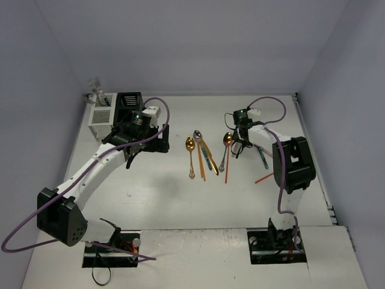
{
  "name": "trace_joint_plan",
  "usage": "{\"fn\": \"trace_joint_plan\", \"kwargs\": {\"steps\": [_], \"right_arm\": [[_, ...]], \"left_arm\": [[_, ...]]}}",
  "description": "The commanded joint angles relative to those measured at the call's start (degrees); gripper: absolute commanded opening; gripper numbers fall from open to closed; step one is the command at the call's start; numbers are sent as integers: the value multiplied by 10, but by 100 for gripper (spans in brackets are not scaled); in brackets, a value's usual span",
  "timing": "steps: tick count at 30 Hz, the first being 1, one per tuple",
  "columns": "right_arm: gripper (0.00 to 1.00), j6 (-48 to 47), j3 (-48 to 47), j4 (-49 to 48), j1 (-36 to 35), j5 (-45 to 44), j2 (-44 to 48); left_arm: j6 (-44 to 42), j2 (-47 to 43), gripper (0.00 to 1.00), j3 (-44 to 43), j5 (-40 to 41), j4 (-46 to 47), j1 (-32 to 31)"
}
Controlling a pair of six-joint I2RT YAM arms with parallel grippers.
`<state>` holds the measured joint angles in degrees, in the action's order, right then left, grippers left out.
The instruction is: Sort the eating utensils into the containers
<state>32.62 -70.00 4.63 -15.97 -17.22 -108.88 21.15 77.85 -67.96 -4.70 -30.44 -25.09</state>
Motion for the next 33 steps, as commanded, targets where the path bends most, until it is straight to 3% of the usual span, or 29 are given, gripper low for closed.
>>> {"fn": "trace_joint_plan", "kwargs": {"steps": [1,9,22,24,29,33], "right_arm": [[35,17,-30,-13,11,-26,-10],[28,9,-41,-16,20,-14,-21],[27,11,-47,-19,30,-9,-70],[23,14,-43,-19,30,-12,-74],[1,11,-33,-19,30,-24,-63],[0,-7,-28,-19,31,-34,-25]], "left_arm": [[27,-16,82,-14,-11,32,-13],[24,-12,82,-20,-13,32,-17],[15,5,82,-31,-20,32,-17],[12,7,82,-32,-19,32,-17],[11,7,82,-36,-23,31,-17],[7,5,82,-45,-29,32,-17]]}}
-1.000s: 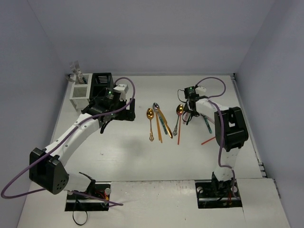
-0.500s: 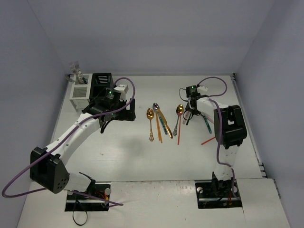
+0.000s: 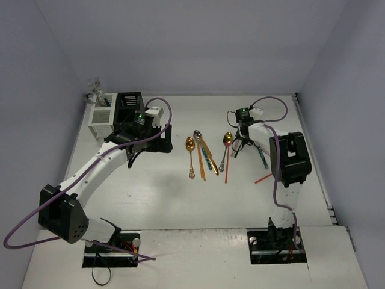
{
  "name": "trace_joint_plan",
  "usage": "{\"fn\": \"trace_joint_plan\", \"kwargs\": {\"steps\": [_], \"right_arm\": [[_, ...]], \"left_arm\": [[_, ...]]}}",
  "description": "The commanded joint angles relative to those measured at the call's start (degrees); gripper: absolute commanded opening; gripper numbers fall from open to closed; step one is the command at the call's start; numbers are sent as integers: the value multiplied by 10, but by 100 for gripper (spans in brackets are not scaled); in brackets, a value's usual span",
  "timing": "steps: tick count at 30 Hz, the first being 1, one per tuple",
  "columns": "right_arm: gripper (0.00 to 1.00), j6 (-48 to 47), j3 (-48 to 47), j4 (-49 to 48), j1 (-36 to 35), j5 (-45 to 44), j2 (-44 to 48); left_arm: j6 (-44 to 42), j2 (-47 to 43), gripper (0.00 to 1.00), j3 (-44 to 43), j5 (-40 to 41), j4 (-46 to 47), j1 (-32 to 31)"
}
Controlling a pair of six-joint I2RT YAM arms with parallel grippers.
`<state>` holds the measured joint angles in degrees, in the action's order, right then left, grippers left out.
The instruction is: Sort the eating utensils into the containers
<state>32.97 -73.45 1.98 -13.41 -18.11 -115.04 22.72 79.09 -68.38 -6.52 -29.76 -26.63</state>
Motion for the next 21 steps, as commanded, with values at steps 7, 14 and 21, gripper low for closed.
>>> {"fn": "trace_joint_plan", "kwargs": {"steps": [7,14,21], "right_arm": [[0,-86,4,5,-11,-36,142],[0,-197,56,-31,-75,8,294],[0,-247,110,-82,-106,175,408]], "left_arm": [[-35,-4,82,-85,-47,30,-2],[-8,2,82,-131,-152,118,-2],[35,23,82,-171,-209,187,-3]]}}
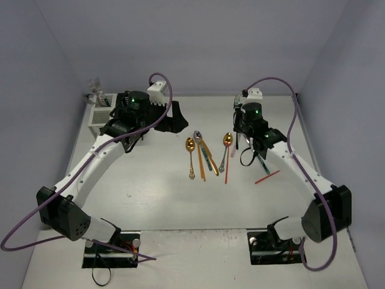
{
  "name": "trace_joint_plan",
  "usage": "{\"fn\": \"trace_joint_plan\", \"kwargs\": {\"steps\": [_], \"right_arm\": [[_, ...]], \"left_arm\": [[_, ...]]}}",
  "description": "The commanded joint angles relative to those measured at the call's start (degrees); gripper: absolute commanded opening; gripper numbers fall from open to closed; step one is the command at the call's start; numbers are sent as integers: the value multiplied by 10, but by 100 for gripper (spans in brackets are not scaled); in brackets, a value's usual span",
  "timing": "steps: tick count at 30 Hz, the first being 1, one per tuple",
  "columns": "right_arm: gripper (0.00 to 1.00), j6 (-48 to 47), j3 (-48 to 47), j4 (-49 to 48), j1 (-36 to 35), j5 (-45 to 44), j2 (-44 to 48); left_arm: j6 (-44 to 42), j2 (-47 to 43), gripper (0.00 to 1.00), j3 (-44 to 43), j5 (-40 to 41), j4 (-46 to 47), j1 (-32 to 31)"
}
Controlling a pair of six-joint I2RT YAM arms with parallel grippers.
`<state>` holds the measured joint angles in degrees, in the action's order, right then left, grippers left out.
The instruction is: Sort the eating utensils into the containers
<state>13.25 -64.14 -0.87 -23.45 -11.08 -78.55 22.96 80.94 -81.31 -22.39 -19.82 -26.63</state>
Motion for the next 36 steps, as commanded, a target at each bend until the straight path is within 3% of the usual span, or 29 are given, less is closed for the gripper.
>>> {"fn": "trace_joint_plan", "kwargs": {"steps": [1,10,19,26,32,33,36], "right_arm": [[0,-57,17,-57,-10,135,57],[0,-71,6,-78,-63,250,103],[0,-62,-15,-91,-106,268,94],[0,-64,-22,-102,-126,257,87],[0,-64,-29,-112,-129,255,75],[1,-66,-31,-115,-130,255,70],[16,-68,-38,-118,-131,257,64]], "left_arm": [[41,7,82,-42,-52,100,-3],[89,25,82,-47,-66,210,-20],[39,59,77,-83,-29,199,-45],[19,78,51,-102,-16,161,-61],[18,75,2,-95,-17,170,-62],[12,72,0,-92,-19,178,-62],[-6,61,0,-80,-10,185,-61]]}}
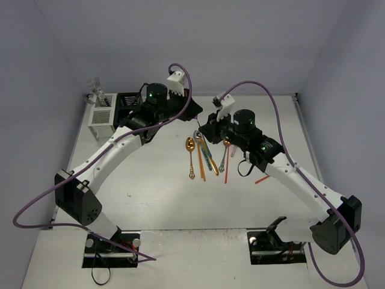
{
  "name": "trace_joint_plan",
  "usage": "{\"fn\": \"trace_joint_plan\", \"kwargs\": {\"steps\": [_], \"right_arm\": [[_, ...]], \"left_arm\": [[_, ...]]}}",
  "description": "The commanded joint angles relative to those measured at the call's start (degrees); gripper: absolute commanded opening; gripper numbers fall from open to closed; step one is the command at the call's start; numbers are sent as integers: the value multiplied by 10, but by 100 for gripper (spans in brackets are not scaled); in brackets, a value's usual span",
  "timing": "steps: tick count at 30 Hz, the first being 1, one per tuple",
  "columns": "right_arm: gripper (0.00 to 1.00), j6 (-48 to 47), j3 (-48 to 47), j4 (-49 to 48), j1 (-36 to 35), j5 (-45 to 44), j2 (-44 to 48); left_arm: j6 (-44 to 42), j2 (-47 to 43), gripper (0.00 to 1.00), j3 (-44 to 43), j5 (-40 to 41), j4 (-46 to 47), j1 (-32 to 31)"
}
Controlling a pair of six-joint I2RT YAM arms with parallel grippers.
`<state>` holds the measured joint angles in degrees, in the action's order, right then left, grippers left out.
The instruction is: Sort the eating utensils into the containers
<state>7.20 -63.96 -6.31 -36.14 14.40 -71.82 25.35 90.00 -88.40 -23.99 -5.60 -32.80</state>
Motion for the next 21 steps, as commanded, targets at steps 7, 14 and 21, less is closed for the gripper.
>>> {"fn": "trace_joint_plan", "kwargs": {"steps": [7,14,21], "right_arm": [[80,-18,-51,-62,-2,-15,-17],[98,-18,-18,-58,16,-53,2],[99,-3,28,-48,65,-32,36]], "left_arm": [[-75,-42,0,-13,35,23,31],[-138,-26,0,-63,59,-29,156],[-218,38,0,-197,119,-44,311]]}}
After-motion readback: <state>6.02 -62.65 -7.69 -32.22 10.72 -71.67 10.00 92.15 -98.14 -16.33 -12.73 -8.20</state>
